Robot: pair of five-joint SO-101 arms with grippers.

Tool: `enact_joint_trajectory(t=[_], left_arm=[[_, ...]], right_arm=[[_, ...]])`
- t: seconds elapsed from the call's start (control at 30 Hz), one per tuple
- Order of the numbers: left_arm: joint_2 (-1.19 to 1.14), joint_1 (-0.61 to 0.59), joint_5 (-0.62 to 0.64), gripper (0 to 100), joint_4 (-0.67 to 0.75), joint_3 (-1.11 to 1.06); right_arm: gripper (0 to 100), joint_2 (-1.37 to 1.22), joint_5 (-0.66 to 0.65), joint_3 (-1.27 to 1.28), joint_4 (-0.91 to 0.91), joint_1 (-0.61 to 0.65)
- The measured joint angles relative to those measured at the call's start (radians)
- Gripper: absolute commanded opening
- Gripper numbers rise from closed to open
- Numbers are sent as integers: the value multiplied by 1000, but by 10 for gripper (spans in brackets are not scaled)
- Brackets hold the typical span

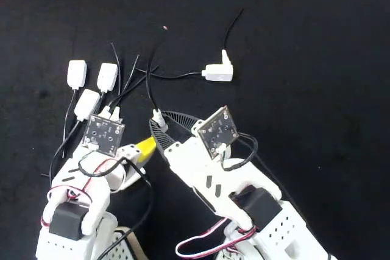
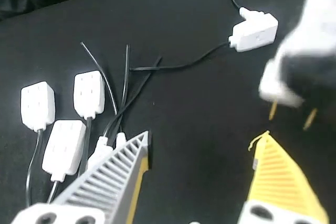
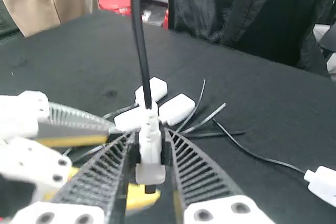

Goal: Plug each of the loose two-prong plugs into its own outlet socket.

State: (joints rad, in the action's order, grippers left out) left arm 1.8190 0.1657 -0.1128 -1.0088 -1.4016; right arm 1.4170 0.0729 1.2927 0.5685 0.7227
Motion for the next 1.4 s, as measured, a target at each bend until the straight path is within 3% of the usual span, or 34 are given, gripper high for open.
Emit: enact_joint_trajectory(t=[0.13,0.53,0.7,1.07,1.2,1.4], left_arm=[[0,0,72,315,12,20],[0,-44,124,315,14,26],[0,-107,132,315,55,28],[0,-127,127,315,34,28],[0,-169,-12,313,-49,28],[5,-247,-376,315,-209,29]], right_arm=[[11,2,0,0,-2,18],[11,2,-6,0,-8,20],[11,2,-37,0,-8,20],[11,2,-48,0,-8,20],[11,2,-118,0,23,20],[11,-60,-144,-106,287,-9]])
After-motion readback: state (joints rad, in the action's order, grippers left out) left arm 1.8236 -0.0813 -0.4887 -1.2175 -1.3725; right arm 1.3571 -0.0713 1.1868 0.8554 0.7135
